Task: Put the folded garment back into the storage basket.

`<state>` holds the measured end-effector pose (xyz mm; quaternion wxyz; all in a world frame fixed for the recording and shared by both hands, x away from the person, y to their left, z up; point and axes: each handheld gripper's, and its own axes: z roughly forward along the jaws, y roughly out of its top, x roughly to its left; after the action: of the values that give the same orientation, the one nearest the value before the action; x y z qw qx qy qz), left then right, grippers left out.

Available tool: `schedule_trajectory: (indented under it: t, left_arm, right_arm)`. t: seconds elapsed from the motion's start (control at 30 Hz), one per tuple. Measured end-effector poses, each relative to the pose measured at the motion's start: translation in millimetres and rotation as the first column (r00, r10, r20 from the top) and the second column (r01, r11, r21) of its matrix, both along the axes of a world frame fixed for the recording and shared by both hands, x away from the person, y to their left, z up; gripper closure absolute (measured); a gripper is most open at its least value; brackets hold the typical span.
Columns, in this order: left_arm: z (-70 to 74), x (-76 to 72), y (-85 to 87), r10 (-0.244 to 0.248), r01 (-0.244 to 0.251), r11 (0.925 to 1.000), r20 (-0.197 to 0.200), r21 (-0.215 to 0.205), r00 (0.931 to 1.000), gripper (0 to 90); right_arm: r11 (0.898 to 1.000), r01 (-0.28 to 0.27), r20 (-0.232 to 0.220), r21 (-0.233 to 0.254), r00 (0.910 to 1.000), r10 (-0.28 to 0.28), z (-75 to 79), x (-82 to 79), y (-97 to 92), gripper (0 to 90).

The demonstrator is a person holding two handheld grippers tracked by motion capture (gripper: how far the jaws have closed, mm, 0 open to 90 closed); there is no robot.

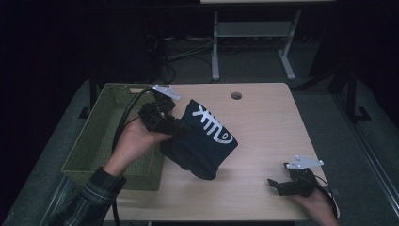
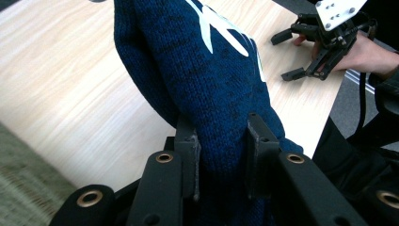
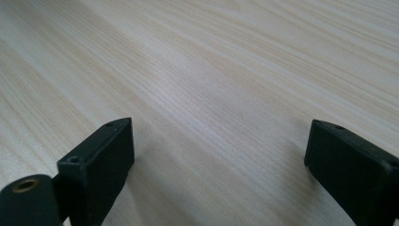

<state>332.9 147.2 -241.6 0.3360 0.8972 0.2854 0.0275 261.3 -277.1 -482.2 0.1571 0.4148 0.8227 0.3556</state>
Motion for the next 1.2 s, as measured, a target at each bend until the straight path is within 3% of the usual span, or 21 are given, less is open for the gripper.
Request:
schedule_trajectory:
  t: [0.37, 0.63, 0.97, 1.2]
  left_arm:
    - [24.6, -4.9, 28.9, 0.054, -0.054, 0.9985, 0.018, 0.002, 0.9984, 71.3]
    - [47.0, -9.5, 55.3, 0.107, -0.107, 0.9942, 0.050, -0.001, 0.9929, 71.3]
    - [65.3, -15.8, 91.5, 0.200, -0.201, 0.9796, 0.081, 0.006, 0.9765, 71.3]
    - [71.4, -18.3, 119.2, 0.256, -0.255, 0.9667, 0.084, -0.017, 0.9631, 71.3]
  right_arm:
    - [1.000, 0.006, -0.001, -0.001, 1.0000, -0.006, 0.1, 0.0, -0.2, 8.5]
    - [1.000, 0.017, 0.001, -0.003, 0.9999, -0.017, 0.0, 0.4, -0.6, 8.5]
    - [1.000, 0.022, 0.000, -0.004, 0.9998, -0.022, 0.0, 0.4, -0.8, 8.5]
    - [1.000, 0.025, 0.000, -0.004, 0.9997, -0.025, 0.0, 0.6, -0.9, 8.5]
